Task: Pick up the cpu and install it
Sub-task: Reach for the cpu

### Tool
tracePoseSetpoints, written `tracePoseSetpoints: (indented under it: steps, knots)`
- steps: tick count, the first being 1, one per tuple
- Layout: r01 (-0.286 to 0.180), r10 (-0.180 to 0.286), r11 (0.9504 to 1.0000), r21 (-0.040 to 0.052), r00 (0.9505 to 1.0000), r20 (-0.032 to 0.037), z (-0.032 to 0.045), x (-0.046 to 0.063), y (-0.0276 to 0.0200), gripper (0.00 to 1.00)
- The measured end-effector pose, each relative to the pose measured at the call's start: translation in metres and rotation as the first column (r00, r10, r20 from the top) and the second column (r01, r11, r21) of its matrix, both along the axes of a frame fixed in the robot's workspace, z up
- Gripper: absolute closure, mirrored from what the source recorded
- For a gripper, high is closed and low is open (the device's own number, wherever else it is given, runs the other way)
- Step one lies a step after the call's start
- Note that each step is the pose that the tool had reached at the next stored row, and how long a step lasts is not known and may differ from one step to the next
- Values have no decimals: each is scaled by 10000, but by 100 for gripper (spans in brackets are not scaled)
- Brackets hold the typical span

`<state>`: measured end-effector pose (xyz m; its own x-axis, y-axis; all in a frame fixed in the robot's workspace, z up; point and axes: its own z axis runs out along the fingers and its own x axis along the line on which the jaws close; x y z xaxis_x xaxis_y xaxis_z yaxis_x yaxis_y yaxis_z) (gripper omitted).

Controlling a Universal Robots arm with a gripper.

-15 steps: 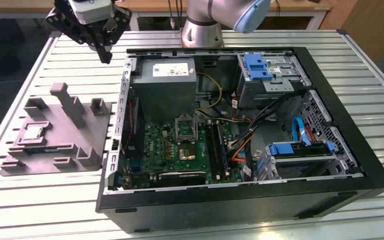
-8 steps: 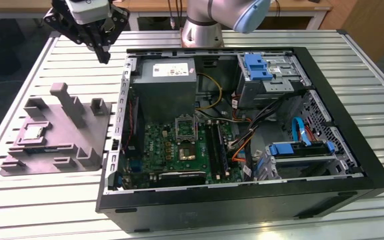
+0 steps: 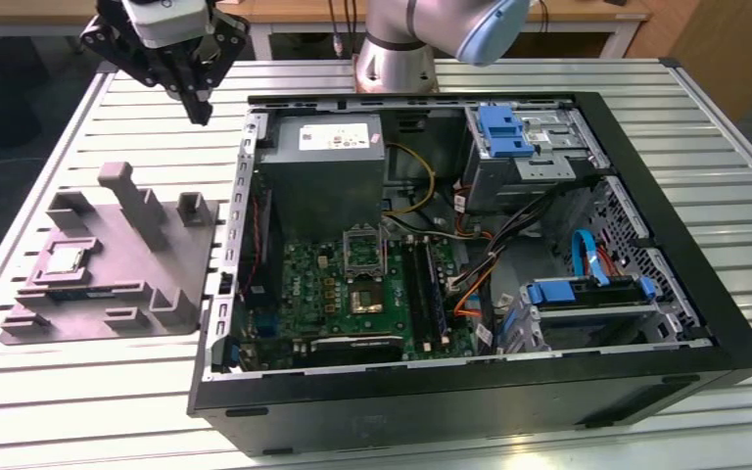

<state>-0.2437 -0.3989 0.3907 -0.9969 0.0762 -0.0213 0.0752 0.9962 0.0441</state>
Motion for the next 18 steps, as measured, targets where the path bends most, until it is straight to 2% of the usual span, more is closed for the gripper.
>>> tracePoseSetpoints:
  steps: [18]
  knots:
    - [0,0,10000,0,10000,-3,-2,-50,0,89]
